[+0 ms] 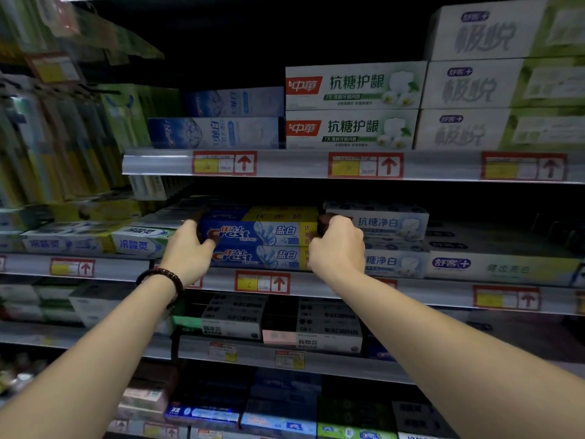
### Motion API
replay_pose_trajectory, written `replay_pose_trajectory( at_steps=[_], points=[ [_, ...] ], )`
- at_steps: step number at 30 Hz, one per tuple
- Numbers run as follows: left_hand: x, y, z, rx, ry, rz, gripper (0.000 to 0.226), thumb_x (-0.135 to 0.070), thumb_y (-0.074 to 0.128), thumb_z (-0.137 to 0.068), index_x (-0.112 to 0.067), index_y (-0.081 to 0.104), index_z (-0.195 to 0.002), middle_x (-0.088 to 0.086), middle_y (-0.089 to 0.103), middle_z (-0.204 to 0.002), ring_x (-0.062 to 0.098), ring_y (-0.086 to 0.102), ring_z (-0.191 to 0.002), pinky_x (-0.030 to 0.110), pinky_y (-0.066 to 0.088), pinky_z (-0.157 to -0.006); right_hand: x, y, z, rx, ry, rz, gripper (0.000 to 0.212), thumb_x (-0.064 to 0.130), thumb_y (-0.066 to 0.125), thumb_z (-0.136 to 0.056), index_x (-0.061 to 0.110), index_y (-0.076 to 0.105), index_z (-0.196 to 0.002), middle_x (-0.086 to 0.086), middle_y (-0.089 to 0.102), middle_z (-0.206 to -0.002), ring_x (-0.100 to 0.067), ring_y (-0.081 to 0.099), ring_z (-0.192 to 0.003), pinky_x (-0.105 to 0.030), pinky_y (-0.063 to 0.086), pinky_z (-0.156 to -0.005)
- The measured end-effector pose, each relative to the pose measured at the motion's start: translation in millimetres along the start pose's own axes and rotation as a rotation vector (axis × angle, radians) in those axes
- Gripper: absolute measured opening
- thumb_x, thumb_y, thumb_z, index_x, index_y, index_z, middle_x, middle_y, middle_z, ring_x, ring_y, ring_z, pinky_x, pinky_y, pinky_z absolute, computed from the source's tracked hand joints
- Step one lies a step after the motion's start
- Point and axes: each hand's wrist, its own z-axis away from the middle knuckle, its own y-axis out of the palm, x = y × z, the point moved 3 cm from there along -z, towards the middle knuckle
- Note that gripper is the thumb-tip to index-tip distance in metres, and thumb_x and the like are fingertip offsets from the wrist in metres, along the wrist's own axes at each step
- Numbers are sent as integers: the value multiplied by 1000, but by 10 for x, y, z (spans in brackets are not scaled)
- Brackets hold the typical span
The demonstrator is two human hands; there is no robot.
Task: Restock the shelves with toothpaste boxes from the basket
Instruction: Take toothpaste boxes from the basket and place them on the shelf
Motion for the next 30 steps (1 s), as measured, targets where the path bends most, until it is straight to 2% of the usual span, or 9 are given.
replay_pose_trajectory(
  at_steps=[3,7,12,15,17,20,22,26,30],
  points=[
    [23,1,-28,2,18,-44,35,-13,62,-100,-11,53,-135,4,59,-85,30,58,-79,34,41,-63,6,-16,12,1,-2,18,17,6,61,-93,15,56,-81,-8,67,-82,-34,71,-72,-48,65,-66],
    [99,18,-60,7,-10,-70,37,-18,62,-100,-17,53,-135,9,63,-92,41,59,-100,44,52,-77,-10,-6,20,-3,-3,25,22,6,62,-95,15,52,-78,-8,67,-81,-34,72,-70,-49,65,-63],
    [130,15,-38,4,-54,-96,16,-24,64,-98,-18,51,-104,13,62,-95,42,55,-108,53,55,-85,-45,-1,-4,9,-5,-35,15,12,67,-94,18,59,-83,-7,68,-82,-32,74,-68,-46,65,-62],
    [154,38,-26,-12,-80,-117,24,-31,68,-94,-21,50,-107,15,61,-109,42,50,-116,57,51,-94,-77,-24,15,24,-11,-41,17,15,68,-95,17,57,-83,-6,68,-83,-31,74,-68,-47,65,-61],
    [125,54,0,-16,-84,-140,25,-30,68,-95,-20,52,-112,15,61,-109,42,48,-120,57,49,-97,-105,-27,32,46,-14,-42,22,17,68,-97,19,50,-84,-7,68,-85,-31,74,-69,-46,65,-63],
    [75,48,29,-22,-83,-160,33,-30,67,-97,-20,53,-125,12,61,-107,41,46,-124,56,46,-99,-110,-53,63,80,-33,-61,10,17,67,-98,17,59,-103,-4,64,-84,-30,75,-71,-46,66,-67],
    [66,38,46,-17,-80,-156,29,-30,68,-97,-22,53,-120,12,62,-108,41,47,-122,56,47,-99,-113,-76,65,94,-32,-71,22,17,67,-99,11,62,-119,0,59,-83,-30,75,-72,-46,66,-69],
    [65,23,53,14,-123,-149,30,-34,71,-92,-23,48,-109,18,60,-115,42,47,-120,56,48,-96,-92,-118,104,130,-49,-57,32,13,63,-97,9,61,-129,-3,64,-84,-29,75,-72,-46,66,-70],
    [6,40,92,26,-126,-202,32,-31,70,-94,-18,44,-106,14,56,-113,38,39,-126,48,37,-90,-108,-204,175,156,-83,-110,48,2,58,-97,10,57,-144,7,45,-79,-28,76,-74,-48,66,-70]
  ],
)
